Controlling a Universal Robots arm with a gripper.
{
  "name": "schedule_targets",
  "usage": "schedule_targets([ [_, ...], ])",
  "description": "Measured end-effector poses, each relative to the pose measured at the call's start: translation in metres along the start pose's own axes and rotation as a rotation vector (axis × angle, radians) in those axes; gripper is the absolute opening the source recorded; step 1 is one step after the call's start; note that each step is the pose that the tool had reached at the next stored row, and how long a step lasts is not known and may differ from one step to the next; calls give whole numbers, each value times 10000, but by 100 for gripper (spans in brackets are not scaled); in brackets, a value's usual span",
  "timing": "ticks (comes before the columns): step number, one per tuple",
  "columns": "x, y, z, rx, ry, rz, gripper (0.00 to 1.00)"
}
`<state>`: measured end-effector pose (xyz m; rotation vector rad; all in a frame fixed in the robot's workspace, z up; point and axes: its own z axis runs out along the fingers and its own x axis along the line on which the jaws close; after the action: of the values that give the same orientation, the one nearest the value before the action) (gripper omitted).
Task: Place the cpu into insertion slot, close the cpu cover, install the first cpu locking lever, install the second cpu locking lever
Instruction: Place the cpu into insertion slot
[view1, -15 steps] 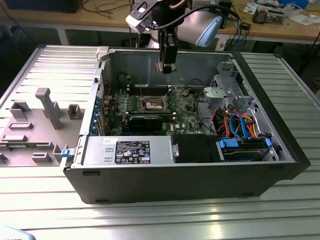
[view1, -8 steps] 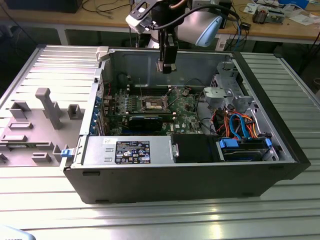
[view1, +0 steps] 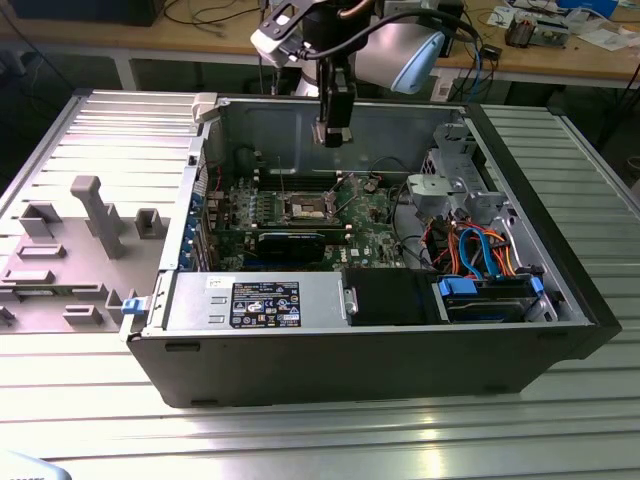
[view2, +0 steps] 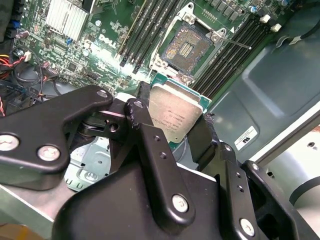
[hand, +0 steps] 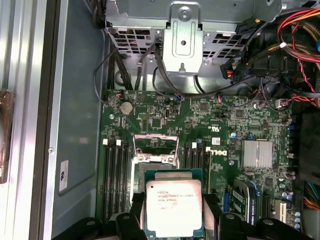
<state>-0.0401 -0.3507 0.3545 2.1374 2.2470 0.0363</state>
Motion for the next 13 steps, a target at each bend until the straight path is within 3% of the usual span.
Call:
schedule_targets([
  [13,0,-2,3,5,-19,443,55],
])
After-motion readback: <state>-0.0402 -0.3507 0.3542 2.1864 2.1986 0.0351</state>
